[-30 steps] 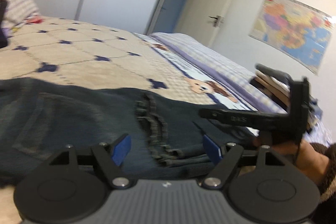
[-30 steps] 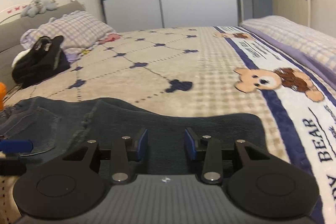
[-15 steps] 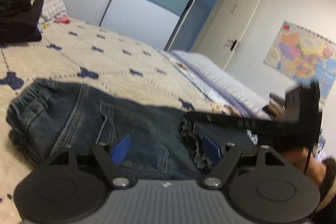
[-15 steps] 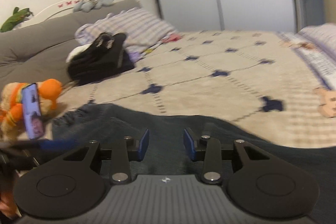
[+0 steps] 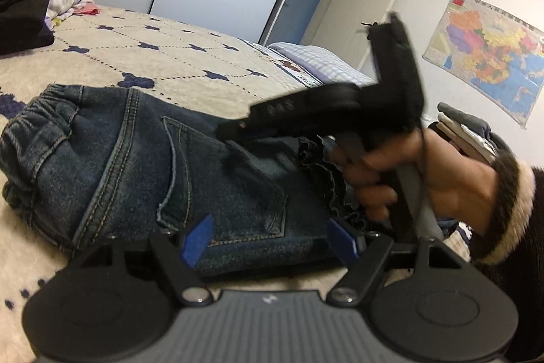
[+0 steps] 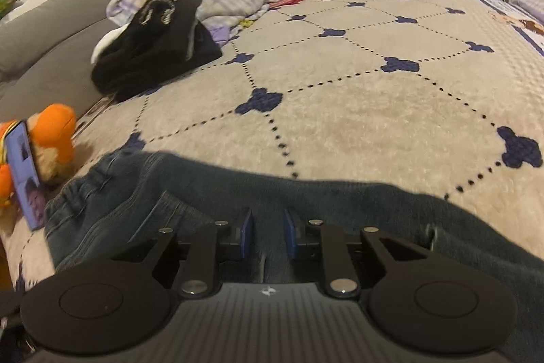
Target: Fold clothes
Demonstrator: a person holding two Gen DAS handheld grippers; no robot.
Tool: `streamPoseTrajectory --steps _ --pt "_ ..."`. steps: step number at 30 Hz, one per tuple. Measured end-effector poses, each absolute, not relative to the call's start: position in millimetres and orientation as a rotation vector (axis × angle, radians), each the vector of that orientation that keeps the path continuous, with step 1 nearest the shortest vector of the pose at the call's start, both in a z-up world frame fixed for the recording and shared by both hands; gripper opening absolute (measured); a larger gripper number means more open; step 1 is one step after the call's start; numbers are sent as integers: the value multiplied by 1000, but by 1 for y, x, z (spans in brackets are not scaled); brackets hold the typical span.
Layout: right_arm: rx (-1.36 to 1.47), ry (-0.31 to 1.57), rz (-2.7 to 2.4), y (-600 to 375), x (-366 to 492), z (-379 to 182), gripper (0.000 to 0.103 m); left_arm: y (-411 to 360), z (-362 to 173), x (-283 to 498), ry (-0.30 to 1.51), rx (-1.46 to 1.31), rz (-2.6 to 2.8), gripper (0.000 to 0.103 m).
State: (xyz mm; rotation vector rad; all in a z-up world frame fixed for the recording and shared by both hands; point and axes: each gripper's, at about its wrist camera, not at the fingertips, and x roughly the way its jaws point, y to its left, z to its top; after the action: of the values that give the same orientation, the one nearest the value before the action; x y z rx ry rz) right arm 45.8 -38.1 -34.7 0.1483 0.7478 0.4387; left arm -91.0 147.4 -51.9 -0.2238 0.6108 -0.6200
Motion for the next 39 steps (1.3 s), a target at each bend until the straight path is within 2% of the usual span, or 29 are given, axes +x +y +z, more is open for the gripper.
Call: streamPoseTrajectory --steps 5,9,11,18,22,31,39 --pt "195 761 409 -40 57 -35 21 149 -47 -96 602 -224 -605 77" --pt "236 733 419 -53 45 -24 23 154 -38 -104 597 -258 -580 86" --pt "249 714 424 -63 36 -17 24 158 -34 -109 590 -263 -550 87" --pt "272 651 411 -104 -1 -2 35 176 -22 -121 556 -312 -367 88" --pt "285 668 408 -125 -17 2 38 195 -22 -119 520 -411 -275 89" --pt "324 656 384 -159 -46 9 41 226 -41 -105 570 -634 -129 88" --pt "345 675 353 -172 -60 -16 41 234 -61 -90 602 -779 -76 83"
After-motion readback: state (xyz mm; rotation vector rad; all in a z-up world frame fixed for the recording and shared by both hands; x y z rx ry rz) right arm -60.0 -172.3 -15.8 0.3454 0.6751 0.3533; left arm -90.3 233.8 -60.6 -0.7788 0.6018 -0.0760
